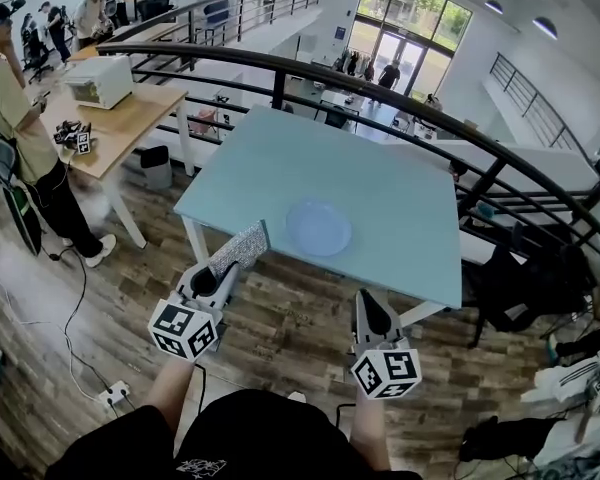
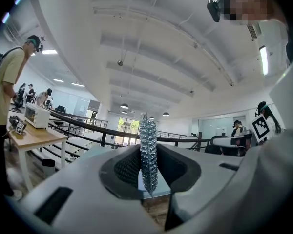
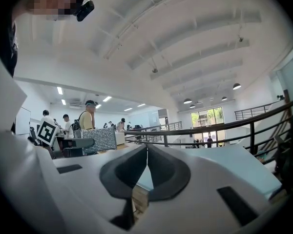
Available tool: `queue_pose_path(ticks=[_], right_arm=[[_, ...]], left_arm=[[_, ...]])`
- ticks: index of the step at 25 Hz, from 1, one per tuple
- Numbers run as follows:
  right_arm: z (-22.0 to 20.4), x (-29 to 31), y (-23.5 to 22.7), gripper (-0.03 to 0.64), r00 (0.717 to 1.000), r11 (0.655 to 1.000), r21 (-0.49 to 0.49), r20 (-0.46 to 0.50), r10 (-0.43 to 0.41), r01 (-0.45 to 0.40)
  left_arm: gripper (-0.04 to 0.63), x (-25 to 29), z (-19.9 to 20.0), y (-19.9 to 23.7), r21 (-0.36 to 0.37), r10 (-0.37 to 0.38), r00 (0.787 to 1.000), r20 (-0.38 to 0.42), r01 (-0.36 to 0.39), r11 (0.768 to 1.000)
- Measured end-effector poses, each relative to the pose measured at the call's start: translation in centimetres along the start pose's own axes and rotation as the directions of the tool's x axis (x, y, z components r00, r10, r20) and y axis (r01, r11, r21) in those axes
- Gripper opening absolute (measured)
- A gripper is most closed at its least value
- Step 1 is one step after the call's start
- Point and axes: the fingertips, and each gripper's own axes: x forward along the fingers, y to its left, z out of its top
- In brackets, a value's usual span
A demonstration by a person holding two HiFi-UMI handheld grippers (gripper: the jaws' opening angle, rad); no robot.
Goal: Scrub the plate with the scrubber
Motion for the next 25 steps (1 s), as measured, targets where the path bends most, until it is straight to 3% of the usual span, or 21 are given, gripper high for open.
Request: queue_pose_path(ticks=[15, 25], right_arm=[[-2.0, 0.2, 4.3, 0.008, 0.998, 0.999, 0.002, -0.044, 0.036, -0.036], [-2.6, 2.2, 3.4, 0.008, 0.995, 0.997, -0.001, -0.063, 0.073, -0.073]], left_arm=[[0.091, -3.6, -1.4, 2.6, -0.031, 0.005, 1.0, -0.02, -0.006, 0.999], [0.091, -1.5, -2.9, 2.6, -0.036, -0.008, 0.999, -0.049, 0.006, 0.999]])
